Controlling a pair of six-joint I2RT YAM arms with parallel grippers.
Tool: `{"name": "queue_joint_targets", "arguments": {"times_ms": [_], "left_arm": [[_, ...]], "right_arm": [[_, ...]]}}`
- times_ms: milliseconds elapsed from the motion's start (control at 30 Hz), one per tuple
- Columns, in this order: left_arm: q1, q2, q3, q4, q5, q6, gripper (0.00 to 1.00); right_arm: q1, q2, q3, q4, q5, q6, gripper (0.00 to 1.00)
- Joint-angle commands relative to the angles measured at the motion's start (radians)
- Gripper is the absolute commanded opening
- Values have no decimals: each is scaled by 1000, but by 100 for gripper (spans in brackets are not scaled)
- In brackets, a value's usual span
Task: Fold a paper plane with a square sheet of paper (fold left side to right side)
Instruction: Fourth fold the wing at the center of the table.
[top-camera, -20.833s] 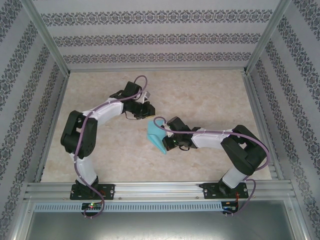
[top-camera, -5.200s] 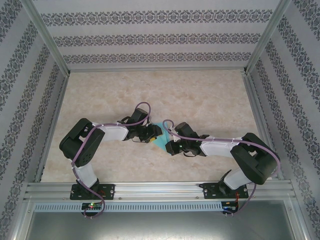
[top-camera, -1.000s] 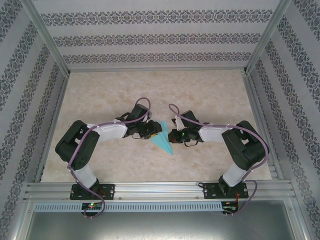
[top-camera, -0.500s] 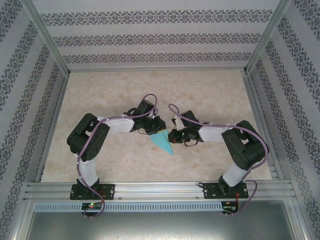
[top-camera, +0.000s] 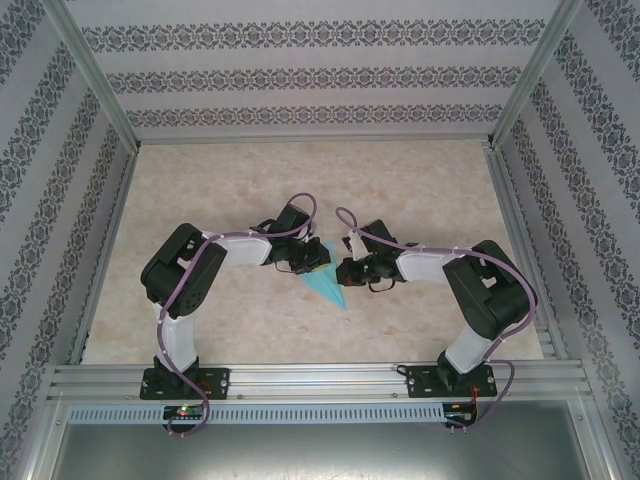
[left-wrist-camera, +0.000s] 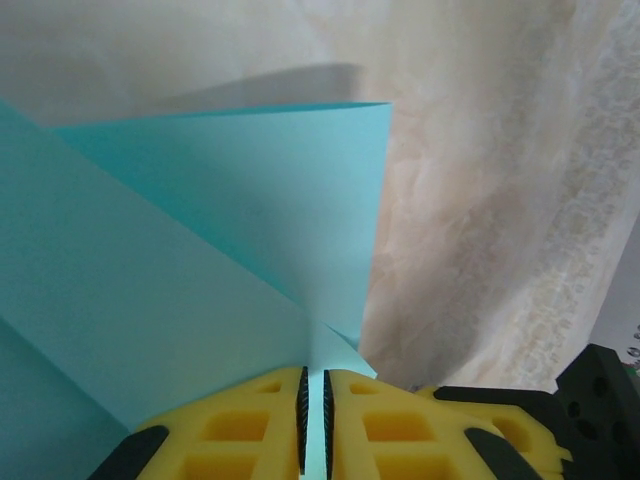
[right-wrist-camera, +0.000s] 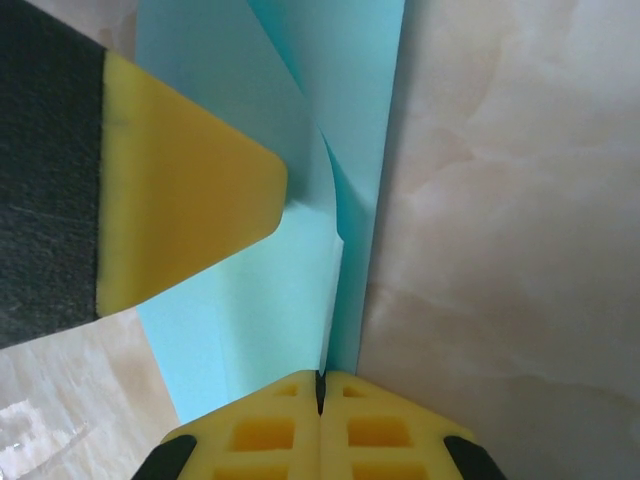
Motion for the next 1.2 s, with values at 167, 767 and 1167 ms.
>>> {"name": "queue_joint_targets", "arguments": {"times_ms": [167,767,1167], "left_arm": [[-11,32,-43,-39,-44,38,16],[-11,44,-74,-49,-70,48,15],[-11,43,-73,-50,-72,49,15]], "right_arm": [[15,52,3,-90,45,-27,0],[-31,-167,81,-252,21,-51,25],[24,-154,17,-93,-265,110,21]]}}
